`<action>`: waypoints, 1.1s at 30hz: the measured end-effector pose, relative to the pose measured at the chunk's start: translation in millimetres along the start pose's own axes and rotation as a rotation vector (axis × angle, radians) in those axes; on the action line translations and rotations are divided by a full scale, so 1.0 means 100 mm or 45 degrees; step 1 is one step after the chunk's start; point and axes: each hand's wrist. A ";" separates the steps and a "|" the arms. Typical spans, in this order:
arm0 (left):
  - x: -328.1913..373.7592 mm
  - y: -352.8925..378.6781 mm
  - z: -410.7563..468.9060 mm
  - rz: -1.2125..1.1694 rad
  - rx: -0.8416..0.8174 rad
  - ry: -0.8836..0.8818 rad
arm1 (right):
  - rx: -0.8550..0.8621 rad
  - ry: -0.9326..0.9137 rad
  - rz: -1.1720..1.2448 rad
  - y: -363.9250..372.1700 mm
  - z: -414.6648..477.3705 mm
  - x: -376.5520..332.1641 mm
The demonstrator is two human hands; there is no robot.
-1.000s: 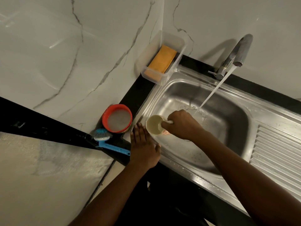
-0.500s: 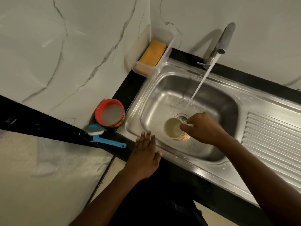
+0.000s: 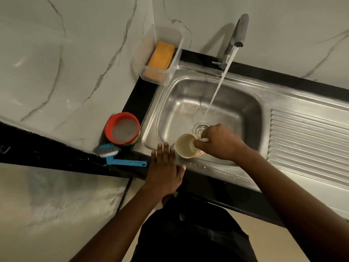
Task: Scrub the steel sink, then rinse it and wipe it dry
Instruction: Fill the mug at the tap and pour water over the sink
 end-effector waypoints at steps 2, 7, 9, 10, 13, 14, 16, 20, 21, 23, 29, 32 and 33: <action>0.02 0.03 -0.03 0.034 -0.009 0.082 | 0.006 0.024 0.019 0.00 -0.09 0.06; 0.23 0.08 -0.09 0.064 -0.081 0.223 | 0.035 0.150 0.092 -0.13 -0.40 0.39; 0.32 0.10 -0.14 0.045 -0.094 0.244 | 0.049 0.187 0.064 -0.20 -0.54 0.51; 0.35 0.12 -0.17 0.024 -0.093 0.220 | 0.054 0.193 0.026 -0.24 -0.60 0.55; 0.41 0.17 -0.28 -0.058 -0.019 -0.002 | 0.069 0.161 -0.098 -0.31 -0.74 0.61; 0.43 0.18 -0.30 -0.087 0.002 -0.081 | 0.079 0.147 -0.137 -0.32 -0.77 0.61; 0.47 0.20 -0.32 -0.117 0.004 -0.176 | 0.092 0.121 -0.204 -0.33 -0.79 0.57; 0.58 0.27 -0.27 -0.041 0.014 -0.111 | 0.095 0.048 -0.229 -0.29 -0.78 0.44; 0.61 0.28 -0.25 -0.015 0.021 -0.069 | 0.096 0.036 -0.221 -0.27 -0.78 0.41; 0.70 0.32 -0.21 0.016 0.028 0.014 | 0.108 0.022 -0.218 -0.25 -0.79 0.39; 0.99 0.29 -0.15 0.069 -0.046 0.252 | 0.119 0.102 -0.170 -0.25 -0.98 0.63; 0.95 0.26 -0.15 0.072 -0.059 0.240 | 0.130 0.177 -0.167 -0.30 -1.17 0.86; 0.90 0.24 -0.16 0.058 -0.032 0.186 | 0.133 0.217 -0.165 -0.32 -1.23 0.94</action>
Point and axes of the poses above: each hand's wrist, its own z-axis towards the middle knuckle, its own y-axis out of the palm, x = y × z
